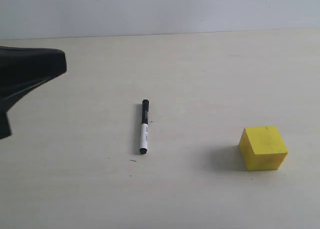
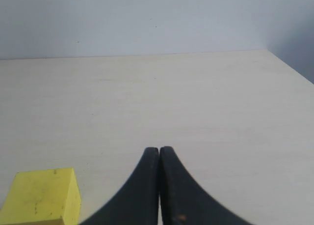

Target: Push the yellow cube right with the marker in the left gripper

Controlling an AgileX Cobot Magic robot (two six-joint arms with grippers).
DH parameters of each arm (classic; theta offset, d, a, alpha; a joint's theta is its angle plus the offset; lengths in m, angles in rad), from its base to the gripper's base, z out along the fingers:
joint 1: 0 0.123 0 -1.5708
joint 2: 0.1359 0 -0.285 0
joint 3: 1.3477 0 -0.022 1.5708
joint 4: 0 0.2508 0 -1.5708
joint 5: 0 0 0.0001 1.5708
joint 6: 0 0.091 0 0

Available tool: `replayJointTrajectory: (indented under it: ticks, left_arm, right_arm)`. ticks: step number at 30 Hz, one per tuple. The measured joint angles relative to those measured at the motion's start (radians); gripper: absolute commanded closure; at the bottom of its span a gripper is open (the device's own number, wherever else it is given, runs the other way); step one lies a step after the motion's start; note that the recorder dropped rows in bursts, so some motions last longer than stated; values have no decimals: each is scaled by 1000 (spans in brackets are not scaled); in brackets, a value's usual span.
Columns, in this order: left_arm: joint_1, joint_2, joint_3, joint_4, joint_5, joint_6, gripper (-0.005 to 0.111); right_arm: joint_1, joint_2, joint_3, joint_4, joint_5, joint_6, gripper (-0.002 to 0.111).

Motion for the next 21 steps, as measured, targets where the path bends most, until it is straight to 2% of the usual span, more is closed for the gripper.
replayJointTrajectory:
  ticks: [5, 15, 18, 21]
  left_arm:
    - [0, -60, 1, 2, 4, 0, 107]
    - [8, -70, 1, 2, 5, 7, 107]
    - [77, -90, 9, 2, 13, 36, 107]
    - [218, -150, 45, 2, 29, 38, 107]
  right_arm:
    - [0, 0, 0, 0, 0, 0, 108]
    - [0, 0, 0, 0, 0, 0, 108]
    - [0, 0, 0, 0, 0, 0, 108]
    - [0, 0, 0, 0, 0, 0, 108]
